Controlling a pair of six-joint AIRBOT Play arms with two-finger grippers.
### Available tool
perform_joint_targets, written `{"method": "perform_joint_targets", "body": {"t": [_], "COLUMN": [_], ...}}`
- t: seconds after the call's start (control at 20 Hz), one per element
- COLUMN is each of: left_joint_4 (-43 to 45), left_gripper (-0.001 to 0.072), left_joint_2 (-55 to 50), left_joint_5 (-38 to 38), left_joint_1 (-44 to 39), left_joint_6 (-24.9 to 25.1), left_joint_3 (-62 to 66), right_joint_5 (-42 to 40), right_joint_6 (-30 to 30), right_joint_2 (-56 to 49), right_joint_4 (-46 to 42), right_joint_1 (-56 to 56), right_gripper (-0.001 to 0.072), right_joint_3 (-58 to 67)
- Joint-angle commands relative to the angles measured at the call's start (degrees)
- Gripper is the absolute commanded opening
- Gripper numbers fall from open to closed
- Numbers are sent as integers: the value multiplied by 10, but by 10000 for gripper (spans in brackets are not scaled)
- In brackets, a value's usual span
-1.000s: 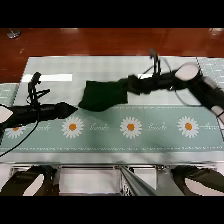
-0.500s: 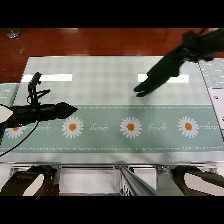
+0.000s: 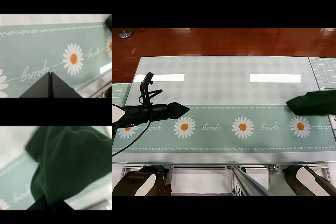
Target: Fold the shirts.
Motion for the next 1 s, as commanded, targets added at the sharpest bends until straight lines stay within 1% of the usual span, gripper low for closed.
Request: {"method": "perform_joint_targets", "body": {"t": [0.0, 0.05, 0.1, 0.15, 0.2, 0.25, 0.3, 0.35, 0.4, 0.45, 0.5, 0.55, 0.6, 0.65, 0.7, 0.75, 0.8, 0.85, 0.9, 0.95], "left_joint_4": [0, 0, 0, 0, 0, 0, 8, 25, 24, 14, 4, 0, 1, 10, 40, 82, 136, 211, 288, 340], "left_gripper": [31, 32, 31, 31, 31, 31, 31, 31, 31, 30, 30, 29, 29, 29, 29, 29, 29, 29, 29, 30], "left_joint_2": [0, -1, -1, -1, -3, -6, -12, -26, -45, -66, -94, -124, -155, -184, -204, -211, -209, -207, -207, -209], "left_joint_5": [0, 0, 0, 0, 0, 0, 3, -6, -27, -44, -56, -62, -73, -87, -100, -111, -116, -116, -113, -108], "left_joint_1": [0, 0, -1, -3, -5, -5, 6, 36, 78, 113, 135, 134, 118, 93, 61, 32, 9, -8, -17, -17], "left_joint_6": [0, 0, 0, 0, 0, 10, 52, 58, 44, 41, 40, 40, 39, 27, 18, 18, 3, -27, -76, -119], "left_joint_3": [0, 0, 0, 0, 0, 0, 10, 37, 78, 128, 191, 254, 315, 372, 413, 430, 426, 409, 380, 344], "right_joint_5": [-27, -47, -65, -79, -92, -100, -116, -137, -165, -205, -250, -281, -305, -318, -325, -321, -312, -294, -283, -279], "right_joint_6": [32, 40, 62, 75, 70, 50, 30, 25, 15, -36, -88, -115, -137, -144, -141, -110, -47, 34, 71, 89], "right_joint_2": [108, 136, 162, 182, 187, 181, 172, 163, 153, 143, 129, 112, 90, 67, 39, 13, -16, -52, -84, -119], "right_joint_4": [-127, -140, -149, -146, -141, -128, -89, -35, 52, 182, 314, 391, 406, 368, 285, 175, 48, -76, -136, -155], "right_joint_1": [-136, -164, -182, -188, -188, -188, -188, -188, -188, -180, -147, -87, 4, 102, 210, 301, 373, 433, 465, 483], "right_gripper": [28, 28, 29, 119, 467, 632, 580, 443, 226, 29, 27, 27, 27, 27, 27, 27, 28, 27, 27, 28], "right_joint_3": [-185, -234, -280, -322, -350, -354, -341, -317, -284, -256, -229, -203, -172, -143, -120, -112, -115, -121, -125, -125]}}
